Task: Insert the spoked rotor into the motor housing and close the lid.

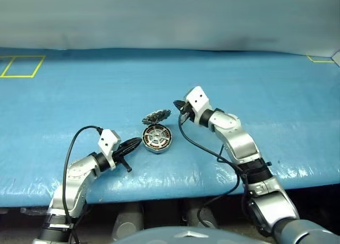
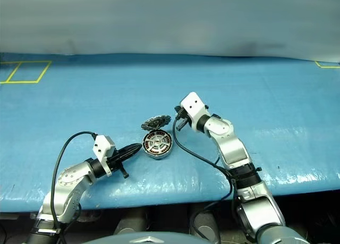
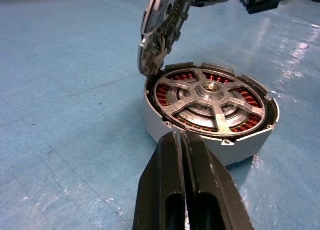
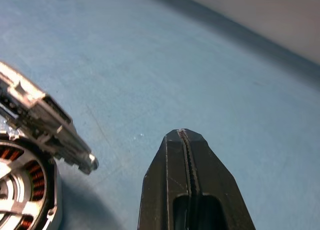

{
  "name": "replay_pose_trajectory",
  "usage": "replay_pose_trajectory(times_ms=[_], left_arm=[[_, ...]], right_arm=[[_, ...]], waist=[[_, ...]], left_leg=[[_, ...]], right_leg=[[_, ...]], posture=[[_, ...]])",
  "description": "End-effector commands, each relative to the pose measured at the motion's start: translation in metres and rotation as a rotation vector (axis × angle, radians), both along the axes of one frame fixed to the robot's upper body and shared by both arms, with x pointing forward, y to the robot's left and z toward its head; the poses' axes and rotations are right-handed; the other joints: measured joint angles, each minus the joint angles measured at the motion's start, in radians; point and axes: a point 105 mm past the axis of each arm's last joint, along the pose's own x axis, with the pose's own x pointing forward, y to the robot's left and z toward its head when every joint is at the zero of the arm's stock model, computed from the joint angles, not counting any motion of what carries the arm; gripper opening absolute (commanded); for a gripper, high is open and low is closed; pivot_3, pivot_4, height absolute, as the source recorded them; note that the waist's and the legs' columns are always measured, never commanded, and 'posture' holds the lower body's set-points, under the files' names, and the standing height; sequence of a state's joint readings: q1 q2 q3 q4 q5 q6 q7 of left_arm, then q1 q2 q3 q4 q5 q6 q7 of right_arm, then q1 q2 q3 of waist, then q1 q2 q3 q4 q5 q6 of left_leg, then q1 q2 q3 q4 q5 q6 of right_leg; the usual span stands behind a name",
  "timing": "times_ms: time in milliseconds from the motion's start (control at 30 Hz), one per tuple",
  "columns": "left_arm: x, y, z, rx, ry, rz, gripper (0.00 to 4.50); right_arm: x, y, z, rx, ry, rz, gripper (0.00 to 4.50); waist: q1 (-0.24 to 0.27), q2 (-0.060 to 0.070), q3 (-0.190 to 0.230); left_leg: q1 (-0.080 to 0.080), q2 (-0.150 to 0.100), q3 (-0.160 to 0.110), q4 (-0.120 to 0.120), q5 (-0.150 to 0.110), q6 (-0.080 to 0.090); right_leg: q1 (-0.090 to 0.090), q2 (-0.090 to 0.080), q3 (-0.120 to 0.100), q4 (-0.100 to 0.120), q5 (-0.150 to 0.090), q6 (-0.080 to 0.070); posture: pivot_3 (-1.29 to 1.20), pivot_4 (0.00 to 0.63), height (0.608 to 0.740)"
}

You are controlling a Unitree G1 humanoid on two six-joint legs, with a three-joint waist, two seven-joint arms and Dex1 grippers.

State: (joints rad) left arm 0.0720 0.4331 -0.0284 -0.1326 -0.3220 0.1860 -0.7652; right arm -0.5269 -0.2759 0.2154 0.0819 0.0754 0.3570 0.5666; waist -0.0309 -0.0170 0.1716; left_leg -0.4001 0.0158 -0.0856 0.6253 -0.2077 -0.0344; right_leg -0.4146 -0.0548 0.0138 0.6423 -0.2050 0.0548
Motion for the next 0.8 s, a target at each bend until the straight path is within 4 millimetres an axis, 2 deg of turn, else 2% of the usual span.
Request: replay_pose_trajectory(times_ms=[33, 167, 300, 533, 800], left_arm=[[0.001, 0.000, 0.008, -0.006, -0.041, 0.000, 0.08], [0.001, 0.001, 0.009, -0.008, -0.045, 0.008, 0.08], [0.001, 0.002, 0.009, -0.010, -0.049, 0.020, 0.08], [-0.001, 0.004, 0.014, -0.012, -0.064, 0.031, 0.08], [0.001, 0.003, 0.014, -0.014, -0.070, 0.028, 0.08]], right_arm=[[-0.007, 0.027, 0.037, 0.128, -0.059, 0.187, 0.02], [-0.021, 0.049, 0.046, 0.198, 0.001, 0.376, 0.02], [-0.033, 0.058, 0.036, 0.117, 0.048, 0.490, 0.02], [-0.049, 0.044, 0.005, -0.003, 0.107, 0.488, 0.02], [-0.070, 0.033, -0.032, 0.020, 0.228, 0.410, 0.02]], waist=[[-0.004, 0.000, 0.000], [-0.004, 0.001, 0.000], [-0.005, 0.001, 0.000], [-0.005, 0.001, 0.001], [-0.006, 0.001, 0.001]], left_leg=[[0.000, 0.000, 0.000, 0.000, 0.000, 0.000], [0.000, 0.000, 0.000, 0.000, 0.000, 0.000], [0.000, 0.000, 0.000, 0.000, 0.000, 0.000], [0.000, 0.000, 0.000, 0.000, 0.000, 0.000], [0.000, 0.000, 0.000, 0.000, 0.000, 0.000]], right_leg=[[0.000, 0.000, 0.000, 0.000, 0.000, 0.000], [0.000, 0.000, 0.000, 0.000, 0.000, 0.000], [0.000, 0.000, 0.000, 0.000, 0.000, 0.000], [0.000, 0.000, 0.000, 0.000, 0.000, 0.000], [0.000, 0.000, 0.000, 0.000, 0.000, 0.000]], posture=[[0.00, 0.150, 0.740], [0.00, 0.150, 0.740], [0.00, 0.150, 0.740], [0.00, 0.150, 0.740], [0.00, 0.150, 0.740]])
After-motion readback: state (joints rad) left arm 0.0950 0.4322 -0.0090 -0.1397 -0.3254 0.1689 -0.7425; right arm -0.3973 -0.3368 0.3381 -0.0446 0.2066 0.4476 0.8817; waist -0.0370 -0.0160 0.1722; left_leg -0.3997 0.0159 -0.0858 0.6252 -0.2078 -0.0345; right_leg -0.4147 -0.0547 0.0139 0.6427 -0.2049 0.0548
